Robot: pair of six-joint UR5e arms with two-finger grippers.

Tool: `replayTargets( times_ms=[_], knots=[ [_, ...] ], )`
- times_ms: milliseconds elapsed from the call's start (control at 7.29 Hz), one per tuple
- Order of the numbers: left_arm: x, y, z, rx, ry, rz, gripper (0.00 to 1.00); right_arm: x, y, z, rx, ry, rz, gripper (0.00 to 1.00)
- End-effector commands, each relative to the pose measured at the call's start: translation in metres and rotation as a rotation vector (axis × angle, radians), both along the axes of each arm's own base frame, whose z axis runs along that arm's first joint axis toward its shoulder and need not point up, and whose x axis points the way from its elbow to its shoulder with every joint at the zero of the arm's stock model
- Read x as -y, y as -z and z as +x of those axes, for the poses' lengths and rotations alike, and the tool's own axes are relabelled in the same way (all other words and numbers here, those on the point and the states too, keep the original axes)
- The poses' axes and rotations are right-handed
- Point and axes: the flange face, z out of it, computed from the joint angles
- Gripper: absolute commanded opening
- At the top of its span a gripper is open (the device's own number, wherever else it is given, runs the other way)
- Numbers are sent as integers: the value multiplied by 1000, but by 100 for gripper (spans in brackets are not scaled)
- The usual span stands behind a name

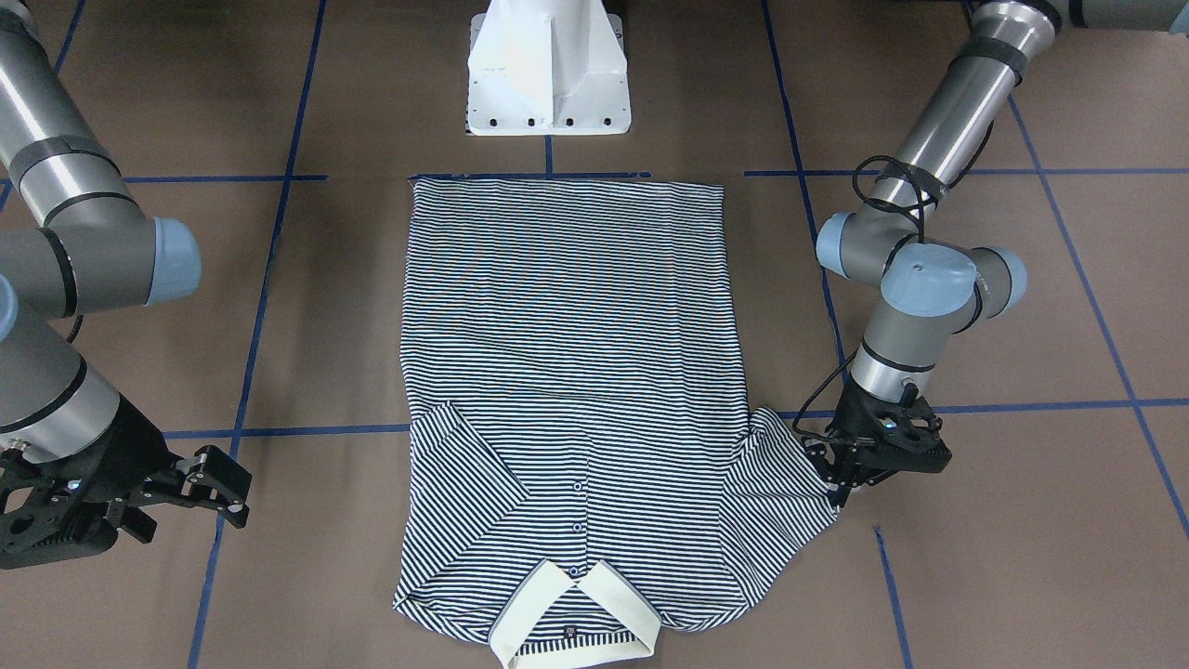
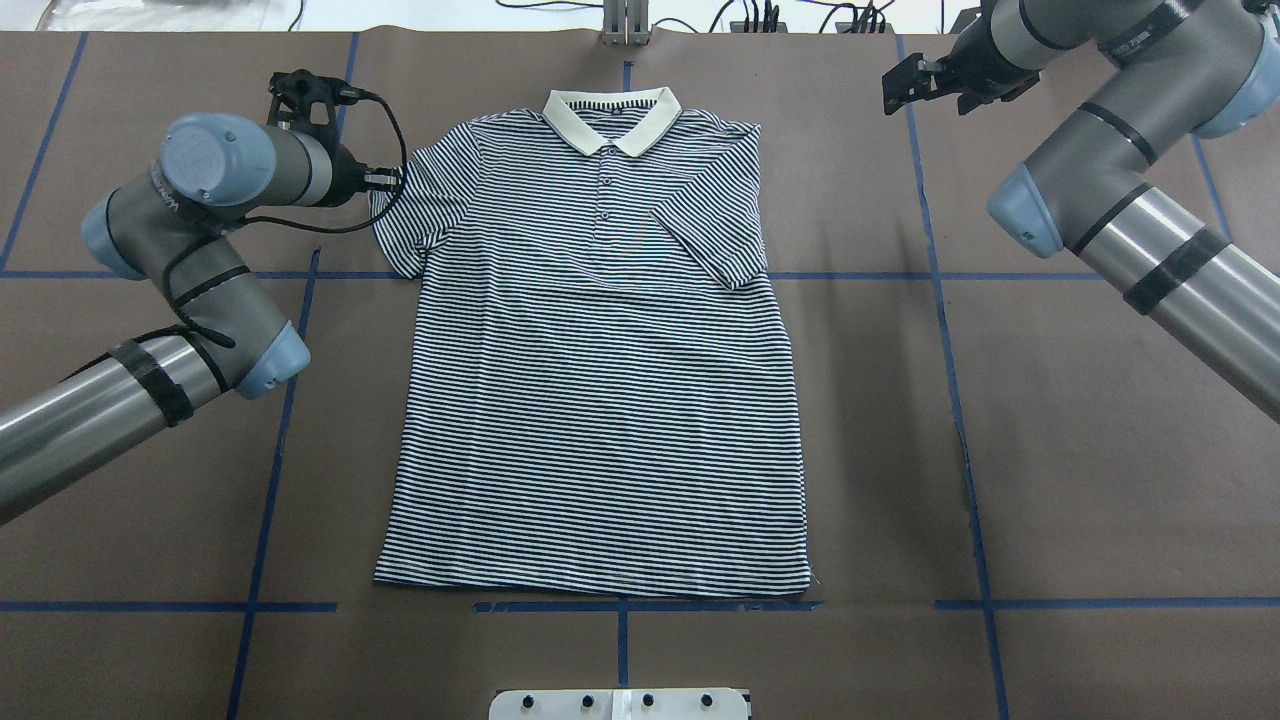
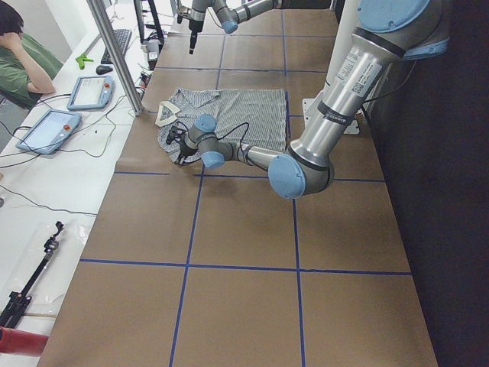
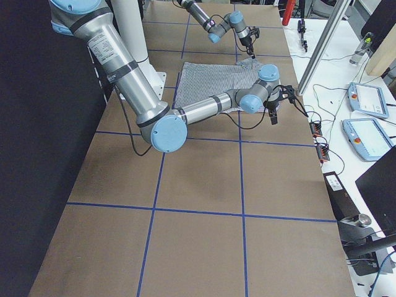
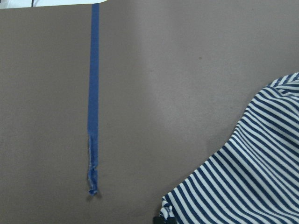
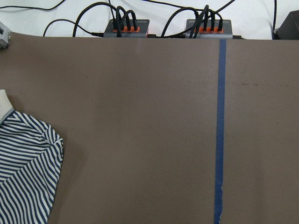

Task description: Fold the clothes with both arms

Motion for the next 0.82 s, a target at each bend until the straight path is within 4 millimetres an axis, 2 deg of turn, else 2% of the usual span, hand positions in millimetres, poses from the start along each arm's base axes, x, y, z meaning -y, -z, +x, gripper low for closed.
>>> replayTargets(
  times_ms=[0,137,275,412,549,686],
  knots=[
    [17,89,18,26,11,-53,0,-2,-2,1,-1,-2,0,100],
    [9,118,49,-1,17,-103,0,-2,-2,2,-1,-5,-2,100],
    [-1,138,83,4,18,-152,0,-3,-1,2,3,-10,-8,100],
    [-3,148,112,6,64,-171,0,-2,-2,2,2,-10,-9,100],
    [-5,151,131,13,66,-188,0,-2,-2,2,2,-10,-9,100],
    [-5,148,131,16,61,-181,0,-3,0,1,4,-9,-6,100]
  ],
)
